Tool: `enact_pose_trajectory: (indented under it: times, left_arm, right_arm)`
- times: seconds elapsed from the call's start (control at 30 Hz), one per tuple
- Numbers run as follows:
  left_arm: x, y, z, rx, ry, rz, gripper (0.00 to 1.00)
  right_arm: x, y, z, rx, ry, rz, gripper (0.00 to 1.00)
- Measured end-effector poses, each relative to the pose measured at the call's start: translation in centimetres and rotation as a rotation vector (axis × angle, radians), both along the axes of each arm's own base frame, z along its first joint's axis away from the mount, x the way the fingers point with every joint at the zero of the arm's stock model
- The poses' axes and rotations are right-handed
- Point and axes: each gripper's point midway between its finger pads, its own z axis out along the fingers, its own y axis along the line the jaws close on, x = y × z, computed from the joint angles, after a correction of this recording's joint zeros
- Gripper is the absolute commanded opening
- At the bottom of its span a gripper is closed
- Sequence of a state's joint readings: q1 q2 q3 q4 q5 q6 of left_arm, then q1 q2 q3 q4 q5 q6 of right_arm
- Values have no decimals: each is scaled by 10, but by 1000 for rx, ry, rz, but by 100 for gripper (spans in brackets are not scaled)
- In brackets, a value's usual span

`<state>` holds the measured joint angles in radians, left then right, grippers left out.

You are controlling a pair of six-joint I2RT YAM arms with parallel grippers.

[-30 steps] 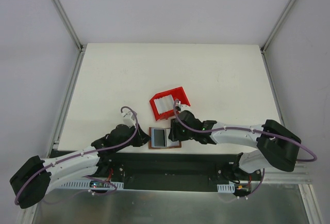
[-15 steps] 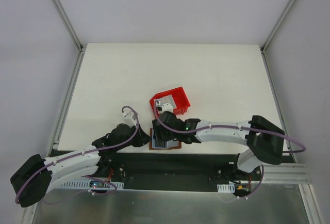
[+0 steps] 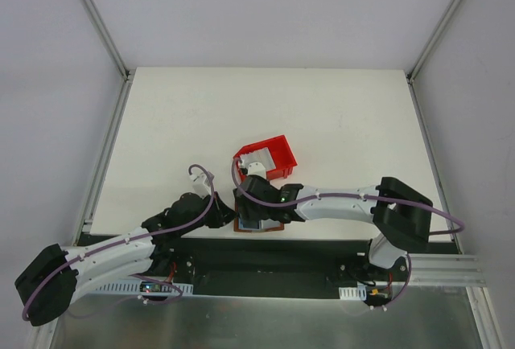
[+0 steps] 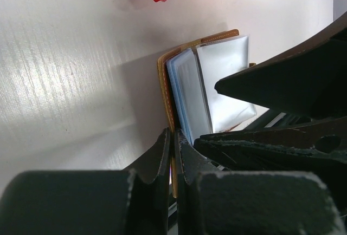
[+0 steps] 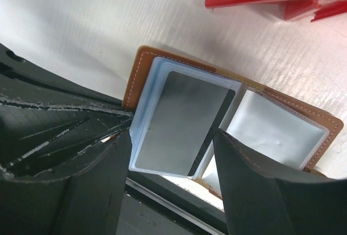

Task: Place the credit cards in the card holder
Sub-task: Turn over the card slot in the card holder.

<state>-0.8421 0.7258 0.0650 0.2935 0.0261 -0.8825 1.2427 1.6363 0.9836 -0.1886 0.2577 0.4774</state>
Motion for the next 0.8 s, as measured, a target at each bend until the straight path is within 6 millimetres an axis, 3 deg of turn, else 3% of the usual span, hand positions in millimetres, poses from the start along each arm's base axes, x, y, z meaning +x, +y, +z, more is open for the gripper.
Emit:
enact_pose_trajectory:
  times: [0.33, 0.8]
  left_arm:
    - [0, 0, 2, -5, -5, 0, 0]
    - [0, 0, 4, -11, -11, 2, 0]
  right_arm:
    - [0, -1, -9, -44, 5, -2, 62]
    - [-1, -6, -5, -58, -10, -5, 59]
